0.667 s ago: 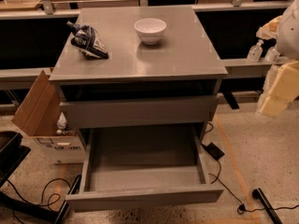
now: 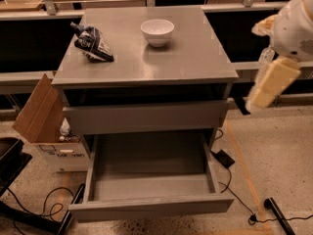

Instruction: Place blue chip bag into middle drawer

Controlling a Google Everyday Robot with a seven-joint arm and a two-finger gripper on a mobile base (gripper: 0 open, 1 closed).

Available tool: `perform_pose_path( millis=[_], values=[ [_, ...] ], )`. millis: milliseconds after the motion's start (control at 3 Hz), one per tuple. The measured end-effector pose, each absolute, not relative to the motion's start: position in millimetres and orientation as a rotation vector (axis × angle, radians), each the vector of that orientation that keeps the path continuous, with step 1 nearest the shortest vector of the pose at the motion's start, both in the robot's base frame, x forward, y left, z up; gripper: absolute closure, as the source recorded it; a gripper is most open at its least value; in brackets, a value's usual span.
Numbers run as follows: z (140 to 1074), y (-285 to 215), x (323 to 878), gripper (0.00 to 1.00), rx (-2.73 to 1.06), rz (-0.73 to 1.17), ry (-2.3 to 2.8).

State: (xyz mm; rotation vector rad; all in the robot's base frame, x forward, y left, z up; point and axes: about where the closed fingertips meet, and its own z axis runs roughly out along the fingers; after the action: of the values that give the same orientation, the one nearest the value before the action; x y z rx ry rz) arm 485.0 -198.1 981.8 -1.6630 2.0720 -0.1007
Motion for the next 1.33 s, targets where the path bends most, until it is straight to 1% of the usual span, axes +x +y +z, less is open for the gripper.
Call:
perform_pose_path(
  millis=[333, 667, 1000, 1333],
  values=[
    [968.2, -175.0, 546.2, 0.00, -1.639, -0.041, 1.965],
    [966.7, -135.0, 612.9, 0.00, -1.579, 0.012, 1.888],
    [964.3, -73.0, 661.1, 0.00, -1.517, 0.011, 1.905],
    [964.3, -73.3, 661.0, 0.00, -1.519, 0.010, 1.904]
  ],
)
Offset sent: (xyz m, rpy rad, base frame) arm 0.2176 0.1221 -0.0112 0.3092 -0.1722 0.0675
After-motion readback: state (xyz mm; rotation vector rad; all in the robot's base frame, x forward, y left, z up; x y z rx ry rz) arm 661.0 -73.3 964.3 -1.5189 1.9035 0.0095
